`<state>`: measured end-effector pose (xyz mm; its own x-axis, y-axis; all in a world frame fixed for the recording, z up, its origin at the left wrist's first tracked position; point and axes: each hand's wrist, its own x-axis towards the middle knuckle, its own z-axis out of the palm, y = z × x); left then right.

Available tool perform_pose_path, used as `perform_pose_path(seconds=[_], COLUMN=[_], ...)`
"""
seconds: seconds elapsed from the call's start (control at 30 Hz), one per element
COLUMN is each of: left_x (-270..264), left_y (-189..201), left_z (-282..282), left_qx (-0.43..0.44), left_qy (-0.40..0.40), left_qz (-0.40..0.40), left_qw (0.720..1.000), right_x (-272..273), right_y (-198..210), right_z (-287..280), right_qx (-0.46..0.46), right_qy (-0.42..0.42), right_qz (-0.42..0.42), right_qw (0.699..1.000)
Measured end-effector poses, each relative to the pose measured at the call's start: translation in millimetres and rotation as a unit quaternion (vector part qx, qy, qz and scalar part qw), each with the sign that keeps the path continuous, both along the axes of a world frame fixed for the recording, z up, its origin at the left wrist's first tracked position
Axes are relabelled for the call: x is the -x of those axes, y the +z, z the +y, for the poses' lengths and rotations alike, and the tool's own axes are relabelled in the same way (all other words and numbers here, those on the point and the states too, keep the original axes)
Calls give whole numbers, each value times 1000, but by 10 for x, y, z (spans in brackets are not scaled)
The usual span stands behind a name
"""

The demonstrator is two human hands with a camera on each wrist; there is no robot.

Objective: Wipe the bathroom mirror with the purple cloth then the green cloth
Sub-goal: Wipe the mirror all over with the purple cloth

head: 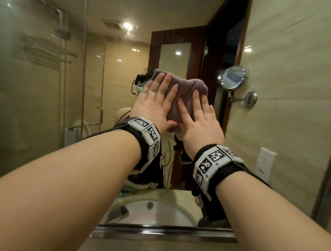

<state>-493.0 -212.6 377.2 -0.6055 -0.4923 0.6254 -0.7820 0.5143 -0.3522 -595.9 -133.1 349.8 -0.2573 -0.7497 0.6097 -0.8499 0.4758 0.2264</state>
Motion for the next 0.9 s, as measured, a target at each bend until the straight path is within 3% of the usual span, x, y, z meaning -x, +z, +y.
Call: perform_pose_path(seconds=[0.23,0.37,0.9], left_x=[-79,-214,-1616], left_y=[90,175,401], left_z=[-27,-129,-1010], left_qx=[-13,-36,-82], left_qy=[-6,-3,115], left_qz=[-14,-4,69], left_qw=[1000,999,988], right_x=[-75,-194,-1554], right_y=[38,151,605], right_z=[-51,-135,-1125], right_qx=[5,0,-28], right_qy=[-14,-28,38], right_qz=[-5,32,145], right_qw=[1000,999,988])
